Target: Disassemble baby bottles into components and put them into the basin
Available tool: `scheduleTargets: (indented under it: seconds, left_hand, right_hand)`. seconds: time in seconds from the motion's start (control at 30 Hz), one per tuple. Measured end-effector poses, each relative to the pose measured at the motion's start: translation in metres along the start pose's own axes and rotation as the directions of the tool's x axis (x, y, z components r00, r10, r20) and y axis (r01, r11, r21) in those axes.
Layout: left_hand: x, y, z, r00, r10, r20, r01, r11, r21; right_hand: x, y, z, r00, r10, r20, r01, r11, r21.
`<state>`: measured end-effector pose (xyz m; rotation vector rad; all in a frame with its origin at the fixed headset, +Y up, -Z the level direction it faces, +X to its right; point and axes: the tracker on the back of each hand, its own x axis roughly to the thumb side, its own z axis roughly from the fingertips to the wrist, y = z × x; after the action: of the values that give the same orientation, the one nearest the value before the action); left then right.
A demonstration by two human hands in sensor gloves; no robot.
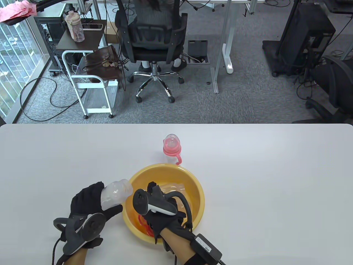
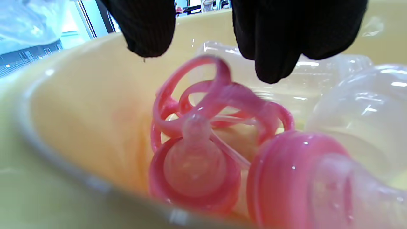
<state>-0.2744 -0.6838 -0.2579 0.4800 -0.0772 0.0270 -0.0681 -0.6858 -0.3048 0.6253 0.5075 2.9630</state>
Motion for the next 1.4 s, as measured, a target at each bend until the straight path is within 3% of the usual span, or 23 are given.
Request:
scheduleTargets:
  seconds: [0.27, 0.47, 0.63, 0.73, 0.77, 0.83, 0.93, 1.03, 1.17, 1.4]
  left_hand:
    - [0.003, 0.000, 0.001, 1.000, -0.013, 0.022, 0.013, 1.000, 0.001]
    - [0.004, 0.000, 0.001, 0.999, -0.020, 0.034, 0.021, 1.000, -0.002]
    - [0.009, 0.000, 0.002, 0.998, -0.034, 0.054, 0.034, 0.999, -0.006]
    - [0.013, 0.001, 0.004, 0.997, -0.029, 0.072, 0.029, 1.000, -0.001]
    - [0.016, 0.001, 0.003, 0.996, -0.028, 0.083, 0.029, 1.000, -0.006]
    - [0.021, 0.003, 0.004, 0.993, -0.048, 0.105, 0.049, 0.999, -0.002]
    - [0.029, 0.006, 0.002, 0.988, -0.065, 0.144, 0.068, 0.998, -0.017]
    - [0.039, 0.012, 0.001, 0.983, -0.058, 0.176, 0.076, 0.993, -0.095]
    - [0.059, 0.025, -0.004, 0.962, -0.159, 0.224, 0.172, 0.984, -0.042]
    - [0.109, 0.031, -0.042, 0.931, -0.222, 0.290, 0.279, 0.945, -0.170]
  right_hand:
    - [-0.039, -0.012, 0.032, 0.993, -0.107, 0.046, 0.113, 0.976, -0.186]
    - [-0.097, -0.012, 0.067, 0.994, -0.102, 0.049, 0.112, 0.947, -0.302]
    - [-0.135, 0.002, 0.088, 0.983, -0.181, 0.032, 0.180, 0.909, -0.375]
    - [-0.146, 0.023, 0.099, 0.985, -0.170, 0.031, 0.162, 0.843, -0.513]
    - [-0.147, 0.023, 0.098, 0.986, -0.160, 0.040, 0.159, 0.862, -0.481]
    - [-0.150, 0.019, 0.105, 0.993, -0.105, -0.059, 0.068, 0.894, -0.443]
    - [-0.149, 0.016, 0.107, 0.989, -0.145, -0.014, 0.118, 0.850, -0.513]
    - [-0.151, 0.015, 0.108, 0.989, -0.146, -0.033, 0.108, 0.846, -0.522]
    - [-0.156, 0.014, 0.109, 0.980, -0.192, -0.051, 0.141, 0.852, -0.504]
    - [-0.171, 0.008, 0.114, 0.970, -0.230, -0.074, 0.150, 0.814, -0.561]
